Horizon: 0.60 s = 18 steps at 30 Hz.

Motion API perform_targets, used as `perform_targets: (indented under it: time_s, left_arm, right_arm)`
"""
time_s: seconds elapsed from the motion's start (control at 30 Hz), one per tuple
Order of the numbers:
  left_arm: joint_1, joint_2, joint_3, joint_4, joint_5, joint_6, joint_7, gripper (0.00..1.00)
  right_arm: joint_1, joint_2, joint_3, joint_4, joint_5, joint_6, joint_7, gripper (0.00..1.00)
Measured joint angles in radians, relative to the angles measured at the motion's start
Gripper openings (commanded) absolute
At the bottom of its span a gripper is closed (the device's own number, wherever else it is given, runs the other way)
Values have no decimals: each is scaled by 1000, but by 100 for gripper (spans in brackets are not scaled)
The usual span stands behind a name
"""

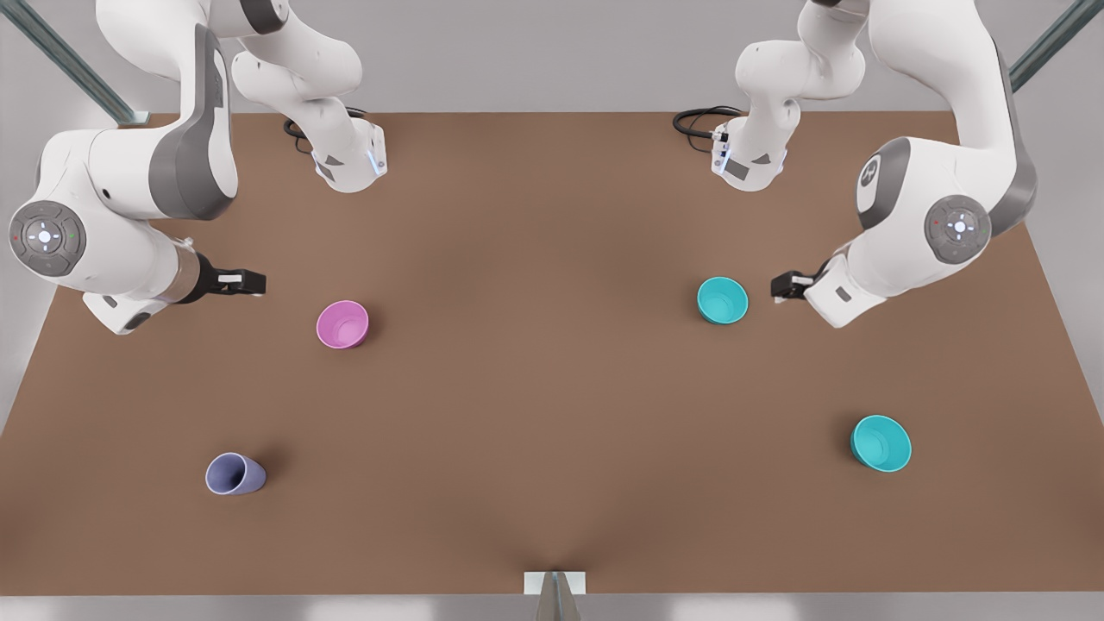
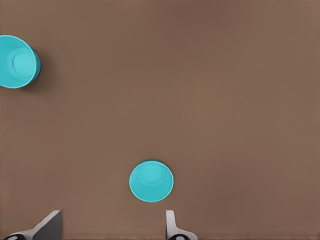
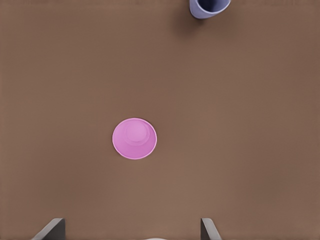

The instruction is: Stack the blue bowl on the pink bowl

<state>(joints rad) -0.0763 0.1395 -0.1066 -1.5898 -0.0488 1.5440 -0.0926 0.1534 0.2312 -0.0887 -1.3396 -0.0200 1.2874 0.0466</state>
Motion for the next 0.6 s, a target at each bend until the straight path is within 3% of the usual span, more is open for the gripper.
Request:
perform_targets:
  time_s: [0.17, 0.33, 0.6]
  left_arm:
    - [0, 6, 0, 0, 1, -14, -5, 100]
    - [1, 10, 0, -1, 1, -20, -8, 100]
    - [4, 11, 1, -1, 1, -31, -11, 100]
  right_arm:
    - [5, 69, 5, -4, -5, 11, 3, 100]
    - [20, 189, 6, -193, 32, 190, 6, 100]
    - [-42, 152, 3, -444, 77, 447, -1, 100]
